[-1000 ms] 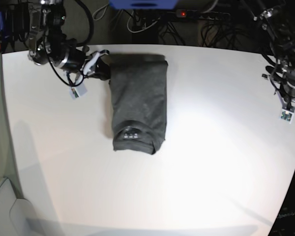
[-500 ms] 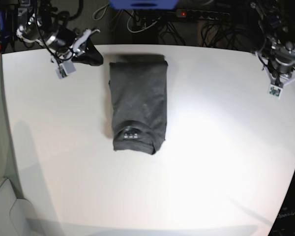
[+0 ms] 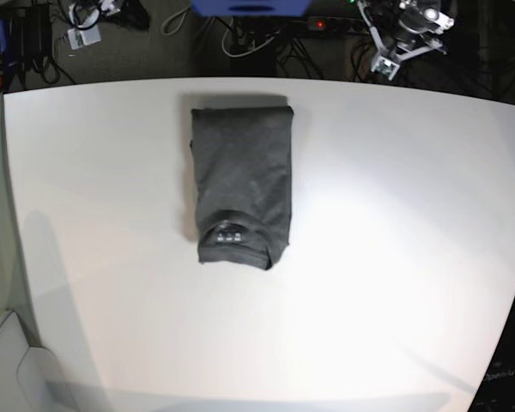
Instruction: Layout the t-shirt on the table in an organized manner, then fold the t-shirt properly
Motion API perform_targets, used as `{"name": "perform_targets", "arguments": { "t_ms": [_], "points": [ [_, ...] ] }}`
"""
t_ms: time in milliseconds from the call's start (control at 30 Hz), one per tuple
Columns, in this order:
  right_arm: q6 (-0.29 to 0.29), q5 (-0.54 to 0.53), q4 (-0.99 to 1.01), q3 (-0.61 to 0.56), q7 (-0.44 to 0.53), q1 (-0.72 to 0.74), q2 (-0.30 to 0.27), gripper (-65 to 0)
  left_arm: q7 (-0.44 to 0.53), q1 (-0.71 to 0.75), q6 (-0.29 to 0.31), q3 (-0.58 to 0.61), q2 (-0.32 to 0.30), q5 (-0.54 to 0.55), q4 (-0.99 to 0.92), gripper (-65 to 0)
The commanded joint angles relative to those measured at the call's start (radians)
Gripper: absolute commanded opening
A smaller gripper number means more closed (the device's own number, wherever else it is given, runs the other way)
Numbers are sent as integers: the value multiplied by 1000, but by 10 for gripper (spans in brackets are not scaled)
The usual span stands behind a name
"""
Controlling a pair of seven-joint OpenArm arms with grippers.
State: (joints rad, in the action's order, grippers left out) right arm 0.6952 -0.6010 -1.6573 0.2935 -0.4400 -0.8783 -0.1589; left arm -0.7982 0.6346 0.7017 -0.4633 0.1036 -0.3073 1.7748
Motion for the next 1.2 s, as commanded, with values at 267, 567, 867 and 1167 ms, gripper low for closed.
{"name": "perform_targets", "arguments": {
  "t_ms": [267,567,867,1167],
  "points": [
    [3,316,685,-15,277,270,20,-650,296,-106,-4,39,-117,1,-698,-648],
    [-125,599,1414,-9,689,597,20,-650,636,-456,-202,38,-235,-5,-1463,-648],
    [-612,725,1549,-6,761,727,20,-650,738,-595,-457,38,-204,-6,-1670,-647],
    [-872,726,1541,-9,772,735,66,-650,744,-626,-603,31,-155,3,-1673,-647]
  ]
}}
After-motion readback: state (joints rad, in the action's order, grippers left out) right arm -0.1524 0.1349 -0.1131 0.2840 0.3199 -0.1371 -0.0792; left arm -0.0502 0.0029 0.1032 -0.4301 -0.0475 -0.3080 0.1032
